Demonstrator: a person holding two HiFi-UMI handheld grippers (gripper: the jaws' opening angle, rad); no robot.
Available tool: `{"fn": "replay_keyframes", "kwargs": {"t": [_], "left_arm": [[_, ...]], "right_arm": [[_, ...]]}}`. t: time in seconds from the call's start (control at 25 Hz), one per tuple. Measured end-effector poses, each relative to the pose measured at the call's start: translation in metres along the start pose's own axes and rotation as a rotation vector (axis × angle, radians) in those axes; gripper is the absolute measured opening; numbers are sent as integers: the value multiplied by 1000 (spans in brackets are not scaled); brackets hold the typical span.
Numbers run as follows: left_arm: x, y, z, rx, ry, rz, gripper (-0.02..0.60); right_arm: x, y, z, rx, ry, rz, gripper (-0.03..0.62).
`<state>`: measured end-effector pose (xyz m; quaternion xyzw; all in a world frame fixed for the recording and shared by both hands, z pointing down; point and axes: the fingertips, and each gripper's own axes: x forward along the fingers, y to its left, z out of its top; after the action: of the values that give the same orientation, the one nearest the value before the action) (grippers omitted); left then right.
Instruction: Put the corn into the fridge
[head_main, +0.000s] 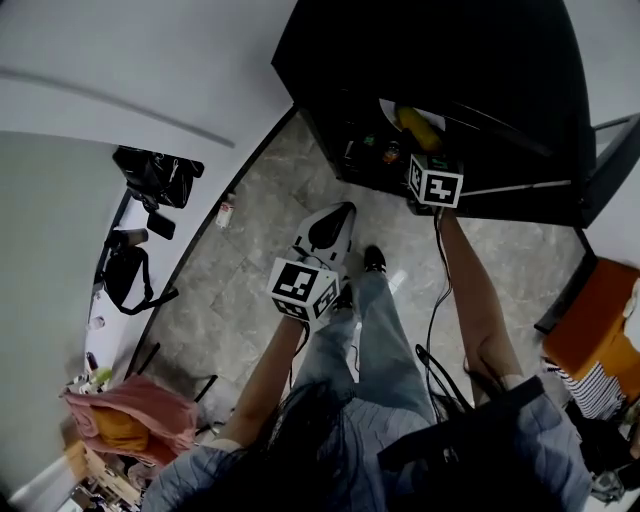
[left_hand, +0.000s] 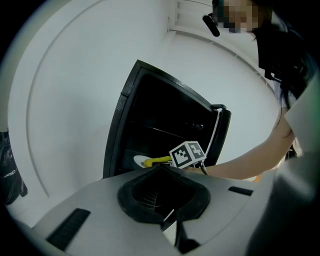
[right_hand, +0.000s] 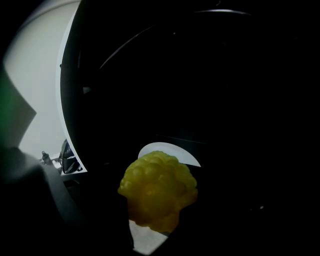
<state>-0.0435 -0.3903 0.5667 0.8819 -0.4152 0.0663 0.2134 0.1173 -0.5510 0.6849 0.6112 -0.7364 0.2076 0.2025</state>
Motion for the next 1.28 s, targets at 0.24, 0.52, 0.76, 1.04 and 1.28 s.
{"fn": "replay_keyframes", "kwargs": {"t": [0.24, 0.52, 0.76, 1.04, 1.28], "left_arm": [[-5, 9, 0, -5, -7, 16, 7], [-5, 16, -3, -20, -11, 34, 6], [-5, 19, -4, -25, -11, 38, 6], [0, 20, 0, -28, -20, 36, 7], [2, 17, 0, -29, -17, 30, 7]], "right_arm": [[10, -7, 1, -3, 6, 1, 259], [32, -4, -9, -173, 148, 48, 258], [39, -3, -3, -245, 134, 59, 258], [47, -11, 5, -226, 115, -6, 258], [49, -16, 8, -140, 102, -19, 259]]}}
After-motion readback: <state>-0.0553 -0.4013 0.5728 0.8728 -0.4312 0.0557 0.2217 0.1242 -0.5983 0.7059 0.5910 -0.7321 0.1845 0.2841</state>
